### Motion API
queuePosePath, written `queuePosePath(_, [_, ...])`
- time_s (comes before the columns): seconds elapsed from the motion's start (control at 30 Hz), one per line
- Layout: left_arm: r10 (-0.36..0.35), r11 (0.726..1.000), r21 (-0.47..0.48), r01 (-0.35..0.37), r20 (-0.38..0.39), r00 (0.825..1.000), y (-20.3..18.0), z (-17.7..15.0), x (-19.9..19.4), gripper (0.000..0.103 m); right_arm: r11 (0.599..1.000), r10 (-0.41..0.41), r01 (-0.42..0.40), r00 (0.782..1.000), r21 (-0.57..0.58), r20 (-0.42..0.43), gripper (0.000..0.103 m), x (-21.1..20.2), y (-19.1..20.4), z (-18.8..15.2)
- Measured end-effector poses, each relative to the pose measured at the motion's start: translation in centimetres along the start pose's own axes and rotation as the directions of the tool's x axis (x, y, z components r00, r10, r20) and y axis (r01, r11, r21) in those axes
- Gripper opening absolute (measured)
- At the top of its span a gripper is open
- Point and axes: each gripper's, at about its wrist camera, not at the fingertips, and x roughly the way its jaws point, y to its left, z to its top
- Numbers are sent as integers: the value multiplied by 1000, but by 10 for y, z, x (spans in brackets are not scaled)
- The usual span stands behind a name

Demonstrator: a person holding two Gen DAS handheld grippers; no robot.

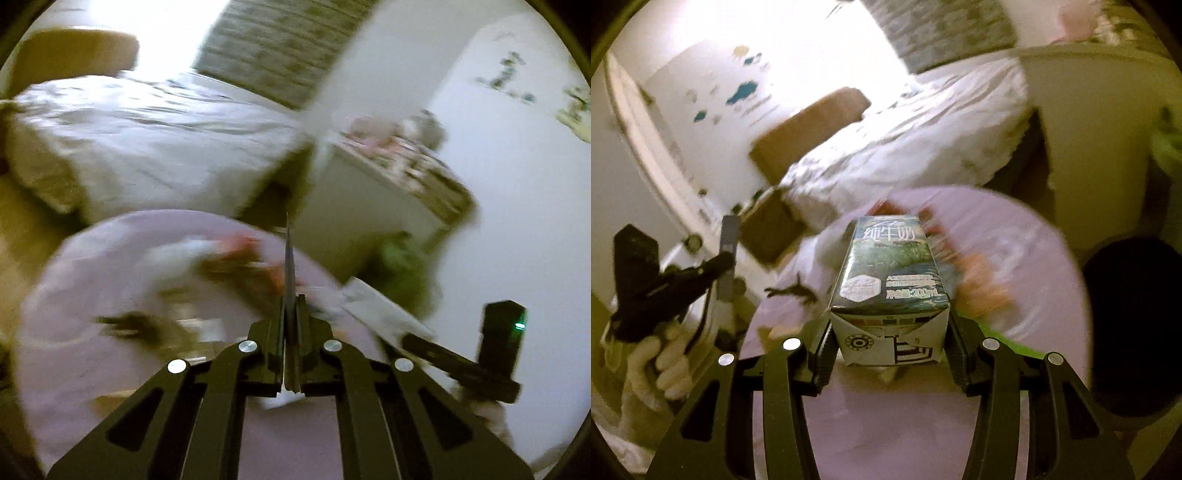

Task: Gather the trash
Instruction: 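Drop the milk carton into the black bin while the left tool drops a white carton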

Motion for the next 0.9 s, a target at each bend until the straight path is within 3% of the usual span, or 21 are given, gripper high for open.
queuePosePath(0.13, [-118, 989, 77, 125, -92, 989, -54, 1, 69, 7, 981, -174, 165, 980, 100, 95, 50, -38, -53, 6])
queuePosePath(0.23, [-206, 969, 96, 229, -202, 957, -96, -8, 135, 7, 926, -326, 301, 942, 227, 78, 50, -50, -110, -1])
queuePosePath(0.33, [-210, 954, 143, 265, -315, 925, -139, -23, 206, 7, 849, -455, 435, 891, 300, -2, 50, -48, -168, -16])
queuePosePath(0.37, [-204, 951, 151, 270, -347, 915, -149, -28, 224, 7, 831, -471, 456, 882, 320, -34, 50, -45, -187, -23])
queuePosePath(0.47, [-173, 943, 184, 278, -446, 878, -178, -47, 281, 7, 802, -457, 460, 883, 381, -104, 50, -33, -227, -39])
queuePosePath(0.67, [-94, 942, 226, 250, -536, 839, -197, -75, 334, 8, 782, -439, 468, 883, 411, -168, 50, -10, -259, -55])
queuePosePath(0.73, [-69, 944, 235, 234, -549, 833, -196, -79, 338, 9, 785, -433, 464, 885, 410, -173, 50, -8, -266, -57])
queuePosePath(0.87, [-36, 941, 263, 212, -547, 836, -199, -82, 342, 12, 795, -432, 465, 885, 390, -175, 53, -7, -266, -54])
queuePosePath(0.9, [-29, 942, 266, 206, -544, 838, -199, -81, 341, 20, 797, -432, 464, 886, 388, -172, 57, -6, -266, -54])
